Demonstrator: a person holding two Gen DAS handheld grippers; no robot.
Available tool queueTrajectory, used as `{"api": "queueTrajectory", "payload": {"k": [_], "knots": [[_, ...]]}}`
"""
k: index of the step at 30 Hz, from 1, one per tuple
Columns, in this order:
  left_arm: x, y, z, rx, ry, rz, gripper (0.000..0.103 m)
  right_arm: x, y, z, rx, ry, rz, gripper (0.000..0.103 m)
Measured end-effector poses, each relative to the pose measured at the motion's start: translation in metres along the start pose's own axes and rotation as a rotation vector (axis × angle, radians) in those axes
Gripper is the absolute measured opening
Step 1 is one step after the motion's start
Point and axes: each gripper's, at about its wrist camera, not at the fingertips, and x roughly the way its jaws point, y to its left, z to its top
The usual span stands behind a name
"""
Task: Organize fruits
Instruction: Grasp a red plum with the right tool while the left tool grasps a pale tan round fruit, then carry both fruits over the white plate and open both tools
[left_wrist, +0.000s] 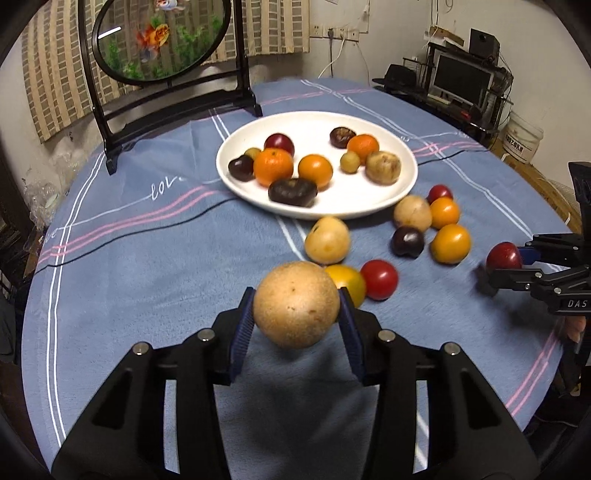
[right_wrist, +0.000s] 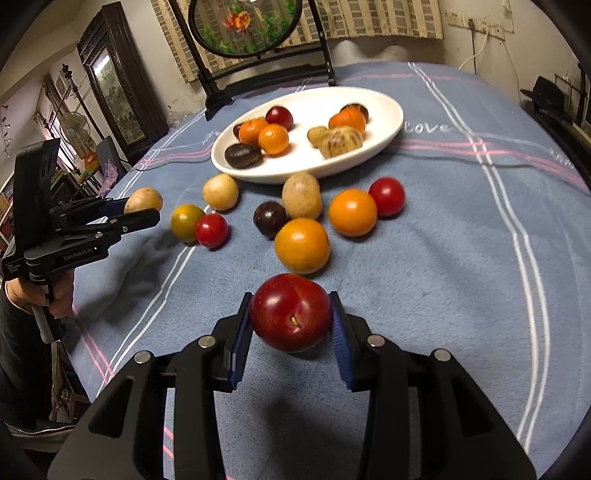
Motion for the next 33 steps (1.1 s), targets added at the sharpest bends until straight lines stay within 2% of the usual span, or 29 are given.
{"api": "queueTrajectory", "payload": {"k": [8,16,20,23,26,28,33], "knots": [[0.007,-0.013,0.032,-0.054,-0.021,-0.044,0.045,-0.016,0.0,0.044,-0.073,-0.098,-0.068,0.04],[0.038,-0.008,0.082,-0.208,-0.047,-0.056,0.045,0.017,-0.006,0.11,-0.107,-0.146,-0.1,0.04],[0.066,0.001,0.101,-0.266,-0.029,-0.006,0.045,0.048,-0.008,0.145,-0.096,-0.137,-0.101,0.04],[0.082,0.006,0.114,-0.282,-0.048,0.018,0.045,0.072,-0.014,0.166,-0.055,-0.127,-0.095,0.04],[0.1,0.011,0.125,-0.309,-0.023,0.029,0.045,0.094,-0.018,0.176,-0.035,-0.106,-0.104,0.04],[0.111,0.013,0.13,-0.314,-0.008,0.067,0.045,0.105,-0.023,0.18,-0.015,-0.095,-0.116,0.04],[0.12,0.013,0.137,-0.296,-0.018,0.126,0.045,0.12,-0.033,0.185,0.006,-0.088,-0.11,0.041]]}}
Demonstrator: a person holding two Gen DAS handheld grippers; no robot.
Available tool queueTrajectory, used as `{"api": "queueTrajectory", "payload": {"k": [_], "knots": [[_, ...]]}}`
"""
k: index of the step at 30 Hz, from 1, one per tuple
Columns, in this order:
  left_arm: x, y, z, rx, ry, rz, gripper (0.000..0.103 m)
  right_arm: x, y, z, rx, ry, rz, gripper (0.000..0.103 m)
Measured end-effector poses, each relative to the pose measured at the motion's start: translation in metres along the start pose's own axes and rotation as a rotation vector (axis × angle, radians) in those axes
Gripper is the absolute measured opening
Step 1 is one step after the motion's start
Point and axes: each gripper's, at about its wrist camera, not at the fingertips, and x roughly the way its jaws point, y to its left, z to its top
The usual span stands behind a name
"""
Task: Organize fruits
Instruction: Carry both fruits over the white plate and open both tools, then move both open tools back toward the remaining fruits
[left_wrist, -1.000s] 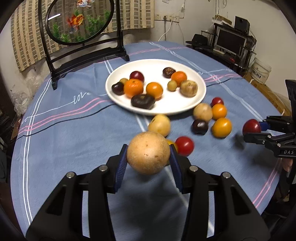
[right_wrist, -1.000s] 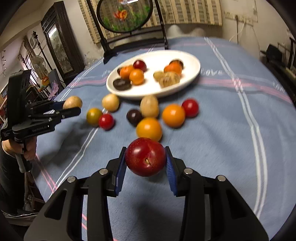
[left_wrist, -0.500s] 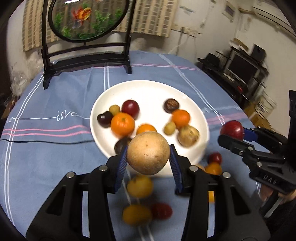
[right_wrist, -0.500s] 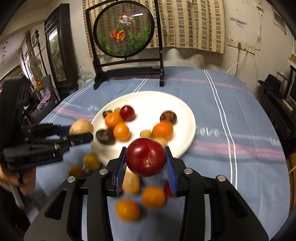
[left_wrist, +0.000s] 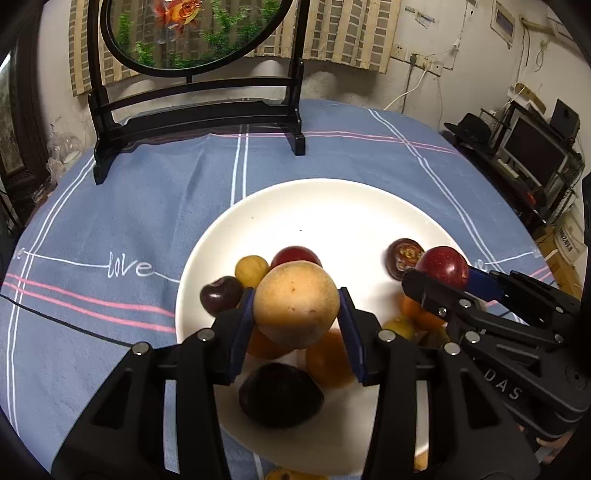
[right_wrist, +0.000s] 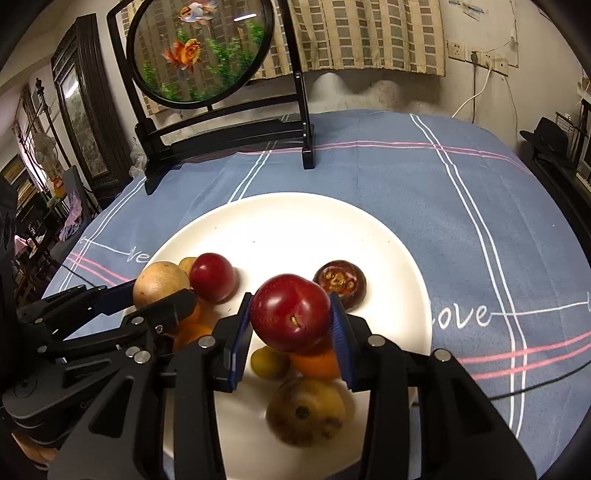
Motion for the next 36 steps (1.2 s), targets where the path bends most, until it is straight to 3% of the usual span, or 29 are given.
{"api": "queueTrajectory", "payload": {"k": [3,5,7,9,12,18,25,36], "knots": [[0.002,-0.004,0.002,0.014,-0.001,0.012,0.045,0.004,-0.003,-0.001,0.017,0.014,0.0,0.041],[-0.001,0.0,0.003,-0.01,-0.008,-0.008,0.05,-0.002,-0.008,-0.001,0.043,-0.004,0.019,0.042],[-0.007,0.004,0.004,-0.037,-0.029,-0.023,0.068,-0.008,-0.012,-0.001,0.059,-0.014,0.038,0.043],[-0.018,0.007,0.004,-0.061,-0.062,-0.036,0.074,-0.014,-0.015,-0.002,0.073,-0.02,0.042,0.063],[-0.033,0.01,0.005,-0.064,-0.091,-0.048,0.081,-0.034,-0.022,-0.007,0.099,-0.091,0.051,0.069],[-0.055,0.022,-0.011,-0.087,-0.068,-0.042,0.083,-0.07,-0.036,-0.031,0.125,-0.067,0.046,0.069],[-0.084,0.034,-0.047,-0.085,-0.059,-0.02,0.089,-0.12,-0.049,-0.085,0.154,-0.091,-0.009,0.069],[-0.119,0.037,-0.115,-0.062,-0.059,-0.005,0.093,-0.138,-0.037,-0.146,0.174,-0.041,0.002,0.074]]}}
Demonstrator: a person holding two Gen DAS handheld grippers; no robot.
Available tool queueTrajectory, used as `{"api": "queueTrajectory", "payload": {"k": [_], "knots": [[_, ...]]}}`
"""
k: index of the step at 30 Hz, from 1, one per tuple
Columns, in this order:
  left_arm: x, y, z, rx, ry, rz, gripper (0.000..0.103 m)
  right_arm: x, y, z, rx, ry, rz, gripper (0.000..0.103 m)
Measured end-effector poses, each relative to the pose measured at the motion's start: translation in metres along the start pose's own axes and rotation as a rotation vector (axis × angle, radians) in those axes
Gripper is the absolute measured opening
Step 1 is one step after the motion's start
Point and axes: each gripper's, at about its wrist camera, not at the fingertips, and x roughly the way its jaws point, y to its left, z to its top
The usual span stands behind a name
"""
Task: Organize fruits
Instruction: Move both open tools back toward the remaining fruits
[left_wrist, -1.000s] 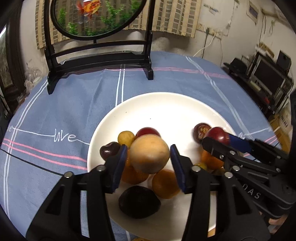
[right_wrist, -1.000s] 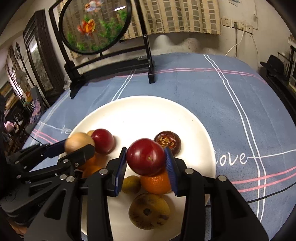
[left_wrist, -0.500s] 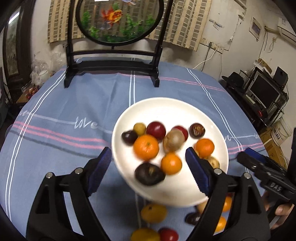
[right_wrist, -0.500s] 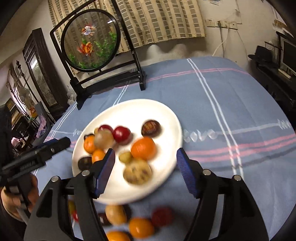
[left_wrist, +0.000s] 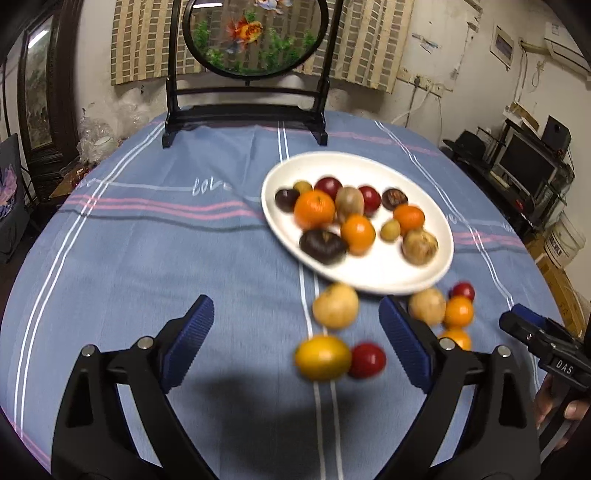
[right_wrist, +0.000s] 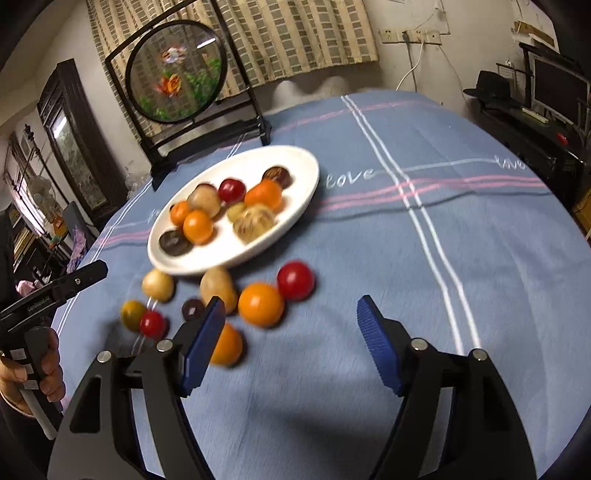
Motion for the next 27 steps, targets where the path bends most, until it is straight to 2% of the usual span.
{"api": "queueTrajectory", "payload": {"k": [12,27], "knots": [[-0.002,-0.01,-0.04,0.059,0.043,-0.022,0.093,0.005,0.007,-0.031,0.001,0.053,0.033,0.074],[0.013,-0.008,-0.052,0.104,0.094,-0.036,0.093,0.004,0.008,-0.037,-0.005,0.041,0.063,0.074]]}}
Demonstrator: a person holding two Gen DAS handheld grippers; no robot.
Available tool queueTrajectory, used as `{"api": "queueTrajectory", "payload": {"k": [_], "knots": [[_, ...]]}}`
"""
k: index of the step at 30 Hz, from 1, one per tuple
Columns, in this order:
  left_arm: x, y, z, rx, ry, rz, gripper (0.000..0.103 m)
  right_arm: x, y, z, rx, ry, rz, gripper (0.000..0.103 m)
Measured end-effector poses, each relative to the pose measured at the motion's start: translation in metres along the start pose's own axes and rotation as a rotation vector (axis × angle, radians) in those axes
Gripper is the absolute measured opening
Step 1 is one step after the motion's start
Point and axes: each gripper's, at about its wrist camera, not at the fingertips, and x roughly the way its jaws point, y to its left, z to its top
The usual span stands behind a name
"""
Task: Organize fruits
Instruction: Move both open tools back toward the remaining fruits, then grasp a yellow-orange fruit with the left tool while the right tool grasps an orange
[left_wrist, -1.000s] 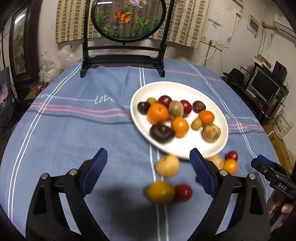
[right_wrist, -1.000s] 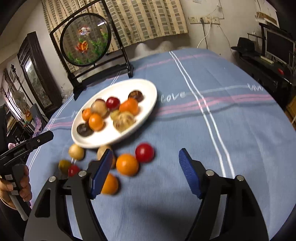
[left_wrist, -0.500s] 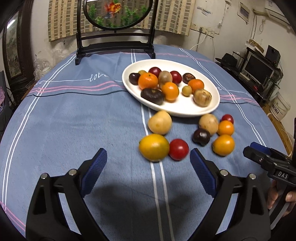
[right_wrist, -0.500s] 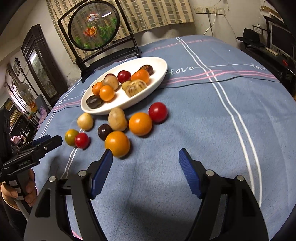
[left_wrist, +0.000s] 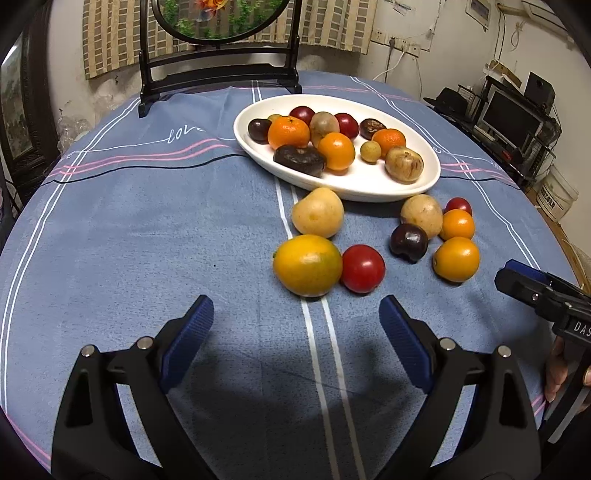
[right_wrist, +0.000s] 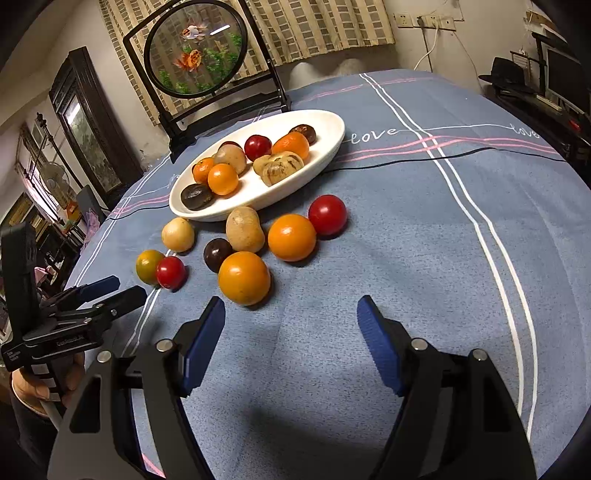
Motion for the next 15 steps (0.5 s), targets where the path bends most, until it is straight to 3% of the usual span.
{"api": "queueTrajectory", "payload": {"k": [5,8,12,15], "knots": [[0.005,0.002,0.0,0.073,0.029,0.047,0.09,-0.002,-0.003,-0.001,0.013,-0.008,0.012,0.074],[0.009,0.005,0.002,0.076,0.049,0.027,0.083,-0.001,-0.001,-0.001,0.003,-0.005,0.005,0.074],[0.021,-0.002,0.007,0.113,0.083,0.017,0.063,0.0,0.002,-0.001,-0.014,-0.004,0.001,0.074],[0.027,-0.008,0.012,0.137,0.087,0.008,0.057,-0.001,0.001,-0.001,-0.008,-0.006,0.003,0.074]]}}
